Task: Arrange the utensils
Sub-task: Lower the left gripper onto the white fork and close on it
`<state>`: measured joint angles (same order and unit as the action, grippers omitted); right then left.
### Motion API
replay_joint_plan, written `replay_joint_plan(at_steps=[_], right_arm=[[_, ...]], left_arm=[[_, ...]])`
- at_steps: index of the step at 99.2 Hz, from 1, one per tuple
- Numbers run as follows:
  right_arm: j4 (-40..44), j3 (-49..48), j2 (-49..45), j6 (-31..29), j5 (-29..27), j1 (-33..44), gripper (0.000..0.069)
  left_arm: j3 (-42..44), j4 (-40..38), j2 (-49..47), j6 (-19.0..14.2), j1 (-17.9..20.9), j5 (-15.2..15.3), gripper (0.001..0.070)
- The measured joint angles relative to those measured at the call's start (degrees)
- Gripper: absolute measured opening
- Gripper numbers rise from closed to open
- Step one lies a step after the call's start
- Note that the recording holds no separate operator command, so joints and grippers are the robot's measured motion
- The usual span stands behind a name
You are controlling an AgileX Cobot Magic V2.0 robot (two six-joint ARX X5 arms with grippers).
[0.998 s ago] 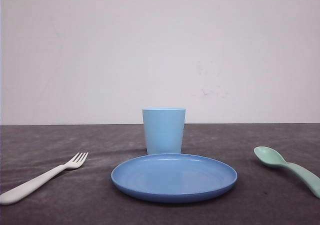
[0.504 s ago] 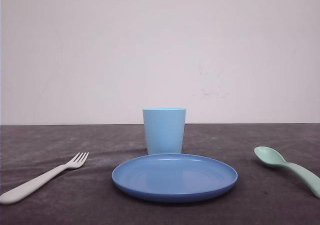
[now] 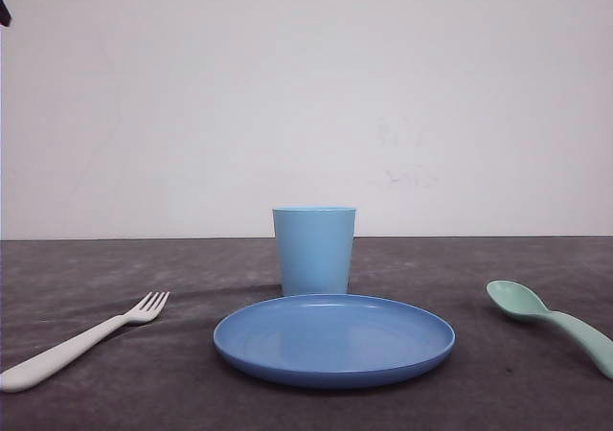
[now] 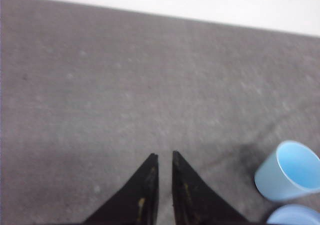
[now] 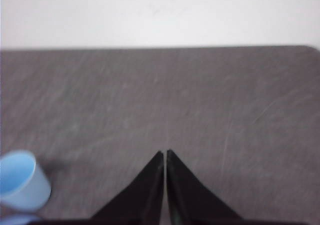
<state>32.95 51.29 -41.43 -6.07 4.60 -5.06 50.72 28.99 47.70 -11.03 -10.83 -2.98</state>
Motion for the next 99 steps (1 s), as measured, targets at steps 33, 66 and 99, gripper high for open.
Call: replay_joint_plan(at_steps=[33,66,99], right_arm=[[1.2,0.0,-2.6,-0.2,1.5,-2.5,0.0420],[3.3,0.0,-3.1,-0.2,1.5,-3.2,0.0426],[4.7,0.0,-4.2,-0.2,1.4,-3.2,0.0426]], left_arm=[[0.0,5.5,4.8,0.6,-3.5,-0.5,0.0385],[0.0,8.9,14.3,-2.6,-10.3,-0.9,0.0393],[0.0,8.5,24.0,-8.0,-16.5,-0.5,0.0393]])
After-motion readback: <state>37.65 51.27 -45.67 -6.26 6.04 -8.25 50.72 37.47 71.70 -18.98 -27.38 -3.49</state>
